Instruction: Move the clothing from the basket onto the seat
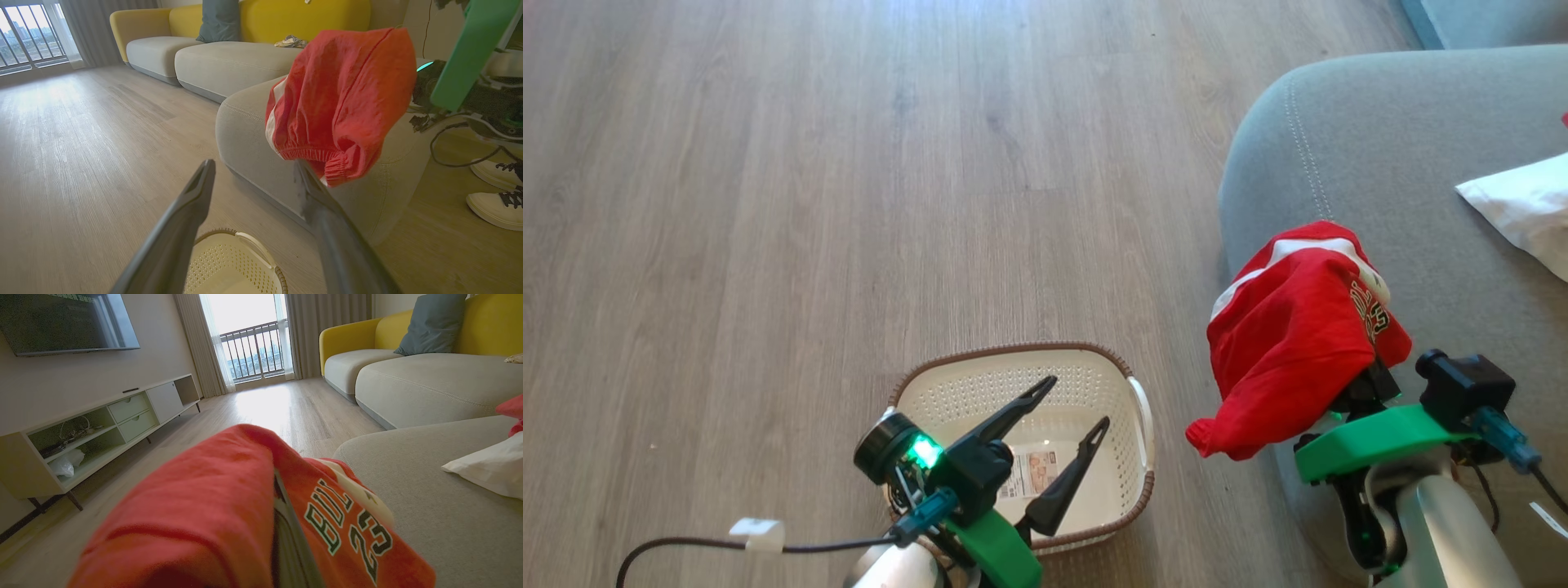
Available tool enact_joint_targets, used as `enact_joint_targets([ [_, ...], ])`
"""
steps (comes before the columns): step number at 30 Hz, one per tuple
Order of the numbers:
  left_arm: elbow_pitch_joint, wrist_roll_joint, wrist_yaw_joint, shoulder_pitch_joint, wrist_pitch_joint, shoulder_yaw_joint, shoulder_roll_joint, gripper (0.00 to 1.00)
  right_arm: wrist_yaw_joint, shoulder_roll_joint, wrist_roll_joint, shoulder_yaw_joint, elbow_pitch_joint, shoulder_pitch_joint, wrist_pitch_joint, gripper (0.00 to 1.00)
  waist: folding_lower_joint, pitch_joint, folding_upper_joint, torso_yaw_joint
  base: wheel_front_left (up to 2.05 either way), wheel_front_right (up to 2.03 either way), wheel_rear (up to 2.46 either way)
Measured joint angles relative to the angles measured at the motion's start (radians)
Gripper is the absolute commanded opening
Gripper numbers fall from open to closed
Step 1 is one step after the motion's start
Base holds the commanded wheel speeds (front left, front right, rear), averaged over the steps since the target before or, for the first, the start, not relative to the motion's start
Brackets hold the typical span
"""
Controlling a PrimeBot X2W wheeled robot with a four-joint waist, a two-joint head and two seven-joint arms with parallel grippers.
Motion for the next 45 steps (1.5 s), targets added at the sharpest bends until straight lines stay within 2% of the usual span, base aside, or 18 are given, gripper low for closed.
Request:
enact_joint_targets([
  [20,-0.019,0.006,0.000,-0.004,0.000,0.003,0.000,1.00,0.000,0.002,-0.015,-0.045,-0.052,0.000,0.000,0.00,0.0000,0.024,0.0000,-0.113,0.00,0.00,0.00],
  [35,-0.049,0.016,0.000,-0.038,0.000,0.003,0.006,1.00,0.000,0.004,-0.020,-0.074,-0.112,-0.004,0.000,0.00,0.0000,0.089,0.0000,-0.296,0.00,0.00,0.00],
  [45,-0.049,0.016,0.000,-0.055,0.000,-0.005,0.034,1.00,0.000,0.008,0.012,-0.078,-0.132,-0.004,0.000,0.00,0.0000,0.140,0.0000,-0.435,0.00,0.00,0.00],
])
